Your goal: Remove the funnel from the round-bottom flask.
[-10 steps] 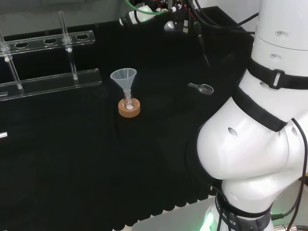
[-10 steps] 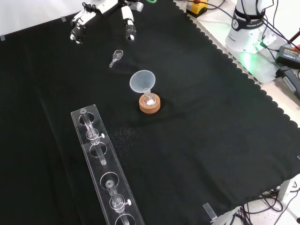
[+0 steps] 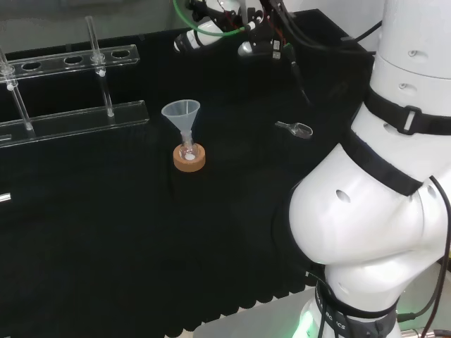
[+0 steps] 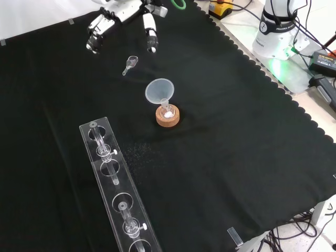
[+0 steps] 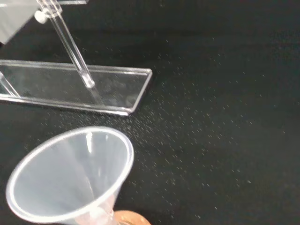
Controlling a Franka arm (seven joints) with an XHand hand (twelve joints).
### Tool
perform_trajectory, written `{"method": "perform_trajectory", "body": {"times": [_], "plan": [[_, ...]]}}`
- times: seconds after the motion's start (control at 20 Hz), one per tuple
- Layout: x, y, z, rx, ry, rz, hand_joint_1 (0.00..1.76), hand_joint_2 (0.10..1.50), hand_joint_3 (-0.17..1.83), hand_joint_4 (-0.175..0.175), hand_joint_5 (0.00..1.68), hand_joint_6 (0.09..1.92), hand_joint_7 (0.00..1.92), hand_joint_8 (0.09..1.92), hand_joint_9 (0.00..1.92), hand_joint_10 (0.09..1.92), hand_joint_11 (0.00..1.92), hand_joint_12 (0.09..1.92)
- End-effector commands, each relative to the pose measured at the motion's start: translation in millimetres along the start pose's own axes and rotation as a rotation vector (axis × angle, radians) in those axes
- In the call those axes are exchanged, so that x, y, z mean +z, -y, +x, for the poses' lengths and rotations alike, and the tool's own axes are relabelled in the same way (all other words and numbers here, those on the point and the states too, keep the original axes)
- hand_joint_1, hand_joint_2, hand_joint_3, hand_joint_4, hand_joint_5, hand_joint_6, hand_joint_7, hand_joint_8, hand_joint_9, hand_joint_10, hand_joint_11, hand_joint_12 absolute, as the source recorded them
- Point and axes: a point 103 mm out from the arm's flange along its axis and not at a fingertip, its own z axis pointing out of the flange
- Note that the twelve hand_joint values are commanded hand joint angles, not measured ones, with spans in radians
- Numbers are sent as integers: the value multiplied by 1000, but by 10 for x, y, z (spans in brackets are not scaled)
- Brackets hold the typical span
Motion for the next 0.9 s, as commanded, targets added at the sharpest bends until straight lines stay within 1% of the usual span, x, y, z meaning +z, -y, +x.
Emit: {"method": "perform_trajectory", "body": {"times": [0.05,0.15,0.2,0.3,0.45,0.55,0.65,0.75,0.9], "plan": [[350,-59,67,64,44,133,305,650,16,-76,17,87,0,247,225,87,7,1618],[472,-118,146,88,46,202,280,646,11,-67,4,87,0,108,174,87,1,1581],[530,-132,183,97,56,237,265,645,10,-61,1,87,0,87,147,87,0,1549],[641,-154,266,114,72,308,229,643,7,-46,0,87,0,87,92,87,0,1479],[761,-114,387,131,105,378,179,647,6,-24,0,87,0,87,19,87,0,1373],[820,-37,472,126,120,402,139,651,7,-10,0,87,0,87,4,87,0,1321],[872,41,525,119,122,412,108,655,8,1,0,87,0,87,0,87,0,1286],[912,109,551,116,116,417,92,658,9,7,0,87,0,87,0,87,0,1271],[935,226,612,126,123,424,75,664,11,11,0,87,0,87,0,87,0,1261]]}}
